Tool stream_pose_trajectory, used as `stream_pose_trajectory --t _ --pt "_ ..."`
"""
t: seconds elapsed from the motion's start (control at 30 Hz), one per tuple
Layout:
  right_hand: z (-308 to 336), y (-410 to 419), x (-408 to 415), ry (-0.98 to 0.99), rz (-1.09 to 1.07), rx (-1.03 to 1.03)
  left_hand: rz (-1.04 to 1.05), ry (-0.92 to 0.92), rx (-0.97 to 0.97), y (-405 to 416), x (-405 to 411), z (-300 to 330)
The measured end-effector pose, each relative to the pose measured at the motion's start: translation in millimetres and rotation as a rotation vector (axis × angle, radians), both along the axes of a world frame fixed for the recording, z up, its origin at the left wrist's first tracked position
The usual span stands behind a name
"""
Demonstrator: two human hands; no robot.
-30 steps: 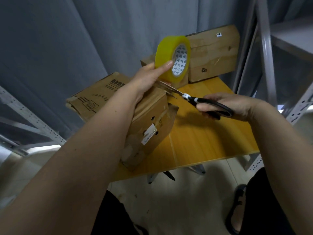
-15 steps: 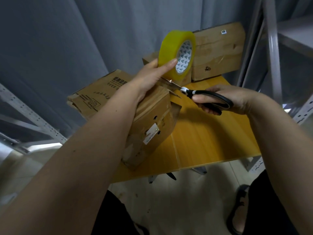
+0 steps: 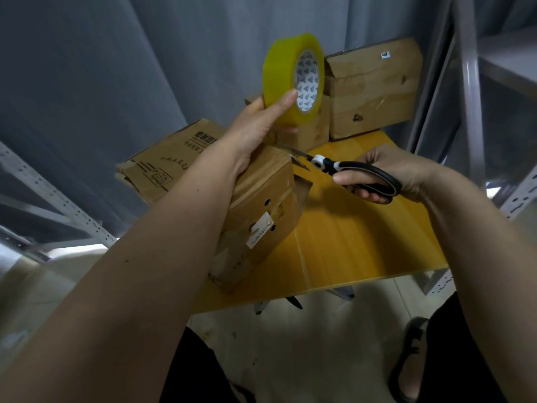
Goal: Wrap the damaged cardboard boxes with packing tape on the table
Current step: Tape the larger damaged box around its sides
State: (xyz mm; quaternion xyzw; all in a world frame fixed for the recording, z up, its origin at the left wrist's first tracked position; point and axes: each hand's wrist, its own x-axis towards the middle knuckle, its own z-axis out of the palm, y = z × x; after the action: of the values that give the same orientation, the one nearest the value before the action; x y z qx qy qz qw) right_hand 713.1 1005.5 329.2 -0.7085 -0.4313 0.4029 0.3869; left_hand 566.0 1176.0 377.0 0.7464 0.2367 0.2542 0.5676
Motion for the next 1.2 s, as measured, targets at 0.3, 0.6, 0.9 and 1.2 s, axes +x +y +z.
stream_pose_trajectory --t 0.3,0.6,0.9,1.2 --pt "-27 -5 9 0.067 -0.297 -0.123 -0.01 -0.011 0.001 0 0 -1" --pt "-36 22 -16 -0.589 -0.341 -0.394 -0.015 -0.025 -0.014 1 -1 -3" --pt "4 68 -88 -0.393 -0.191 0.571 0.001 -0.093 -0.134 5 0 -6" --pt "-8 66 -75 -0.12 -0.488 0.43 0.002 -0.067 -0.066 7 1 -5"
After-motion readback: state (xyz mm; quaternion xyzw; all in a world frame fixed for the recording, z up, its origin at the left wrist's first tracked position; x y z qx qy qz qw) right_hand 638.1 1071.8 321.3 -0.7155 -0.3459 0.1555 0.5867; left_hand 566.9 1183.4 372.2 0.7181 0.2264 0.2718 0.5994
